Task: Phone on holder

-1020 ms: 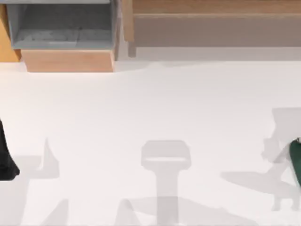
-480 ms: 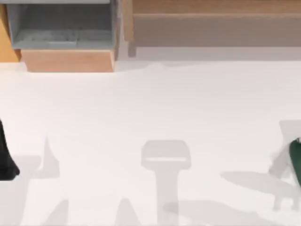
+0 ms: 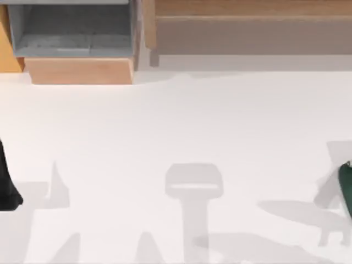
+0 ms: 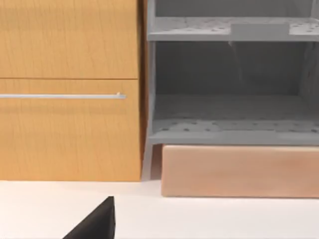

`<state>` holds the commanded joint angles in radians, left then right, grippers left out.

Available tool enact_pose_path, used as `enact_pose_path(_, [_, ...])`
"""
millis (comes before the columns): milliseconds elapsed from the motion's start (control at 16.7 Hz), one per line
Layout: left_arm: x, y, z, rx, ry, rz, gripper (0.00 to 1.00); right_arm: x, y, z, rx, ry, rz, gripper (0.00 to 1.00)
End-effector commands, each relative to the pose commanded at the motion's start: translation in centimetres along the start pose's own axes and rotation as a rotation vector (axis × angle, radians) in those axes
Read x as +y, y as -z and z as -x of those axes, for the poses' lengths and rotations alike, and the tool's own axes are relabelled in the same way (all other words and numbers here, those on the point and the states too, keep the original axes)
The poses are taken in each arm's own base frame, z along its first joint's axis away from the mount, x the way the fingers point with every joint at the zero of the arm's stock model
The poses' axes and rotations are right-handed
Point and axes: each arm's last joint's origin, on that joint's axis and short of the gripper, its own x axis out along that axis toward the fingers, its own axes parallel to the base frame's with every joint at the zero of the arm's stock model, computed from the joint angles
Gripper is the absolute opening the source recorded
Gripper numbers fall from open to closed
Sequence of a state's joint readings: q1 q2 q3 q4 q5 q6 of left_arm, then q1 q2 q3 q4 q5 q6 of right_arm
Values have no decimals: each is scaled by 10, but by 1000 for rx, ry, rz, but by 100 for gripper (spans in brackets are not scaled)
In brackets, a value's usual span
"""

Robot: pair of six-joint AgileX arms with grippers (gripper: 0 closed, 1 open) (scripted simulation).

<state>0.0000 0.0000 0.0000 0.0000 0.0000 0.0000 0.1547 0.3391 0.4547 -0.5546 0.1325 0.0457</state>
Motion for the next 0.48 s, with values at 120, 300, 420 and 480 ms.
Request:
enact_pose_path(120, [0,0,0,0,0,0,100,0,2,-5,-3,4,8,0])
enact_pose_path(300, [0,0,0,0,0,0,100,0,3,-16,3,6,31,0])
enact_pose_path(420, [0,0,0,0,0,0,100,0,0,-25,4,6,40,0])
enact_pose_path(480, [0,0,0,0,0,0,100,1,-1,-29,4,6,39,0])
